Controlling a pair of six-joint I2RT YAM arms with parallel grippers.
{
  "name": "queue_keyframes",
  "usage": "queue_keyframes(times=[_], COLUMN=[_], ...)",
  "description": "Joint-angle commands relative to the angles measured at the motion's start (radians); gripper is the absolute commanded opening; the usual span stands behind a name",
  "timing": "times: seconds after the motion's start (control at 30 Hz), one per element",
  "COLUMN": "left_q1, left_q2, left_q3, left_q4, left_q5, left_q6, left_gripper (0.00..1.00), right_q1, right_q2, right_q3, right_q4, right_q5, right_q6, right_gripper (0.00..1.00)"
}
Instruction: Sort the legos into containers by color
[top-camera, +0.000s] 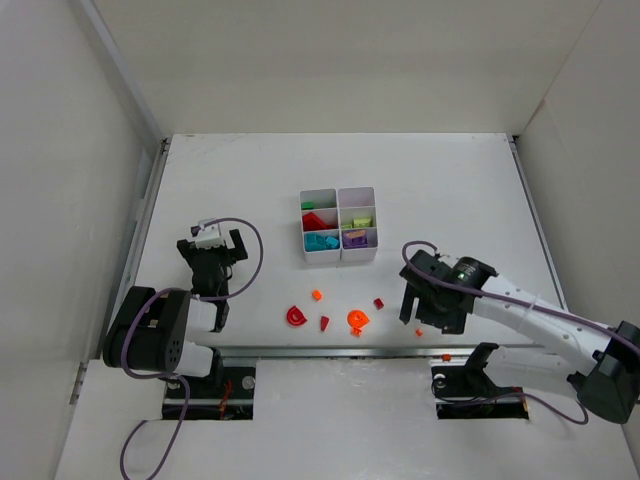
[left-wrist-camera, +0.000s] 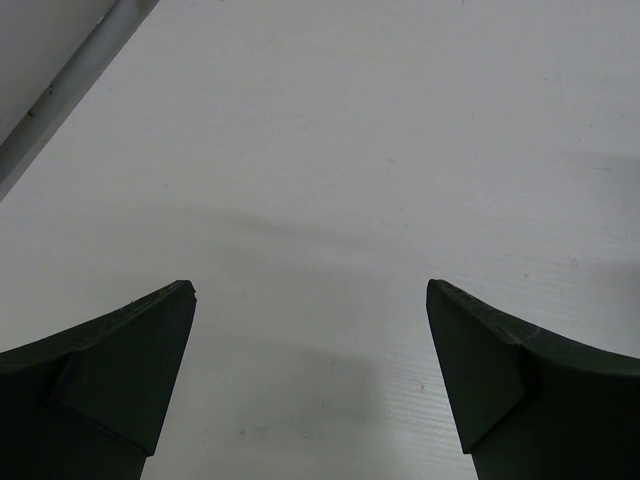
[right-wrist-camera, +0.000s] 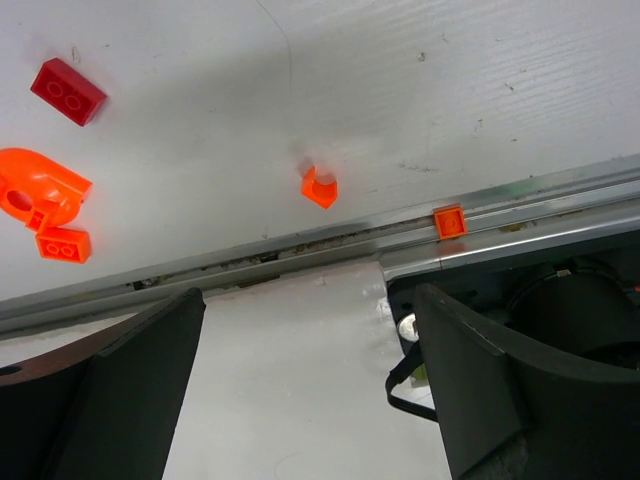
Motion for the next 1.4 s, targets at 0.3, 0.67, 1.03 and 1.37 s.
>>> queue_keyframes(times=[0.3, 0.67, 1.03, 1.37], left_q1=[0.007, 0.007, 0.007, 0.007], left_q2=[-0.019, -0.019, -0.019, -0.019], left_q3=[0.024, 0.024, 0.024, 0.024], left_q4=[0.250, 0.250, 0.250, 0.250], left_q5=[0.005, 0.005, 0.005, 0.005], left_q6=[-0.013, -0.013, -0.013, -0.013], left_gripper=[1.00, 1.00, 1.00, 1.00], right_q1=[0.001, 0.001, 0.001, 0.001], right_q2=[0.017, -0.024, 0.225, 0.363], right_q3=[0.013, -0.005, 0.057, 0.084], right_q4=[0.022, 0.031, 0.009, 0.156], right_q5=[0.007, -0.002, -0.050, -0.092], right_q6=[-0.052, -0.031, -0.099, -0.179], right_gripper=[0.63, 0.72, 0.72, 0.61])
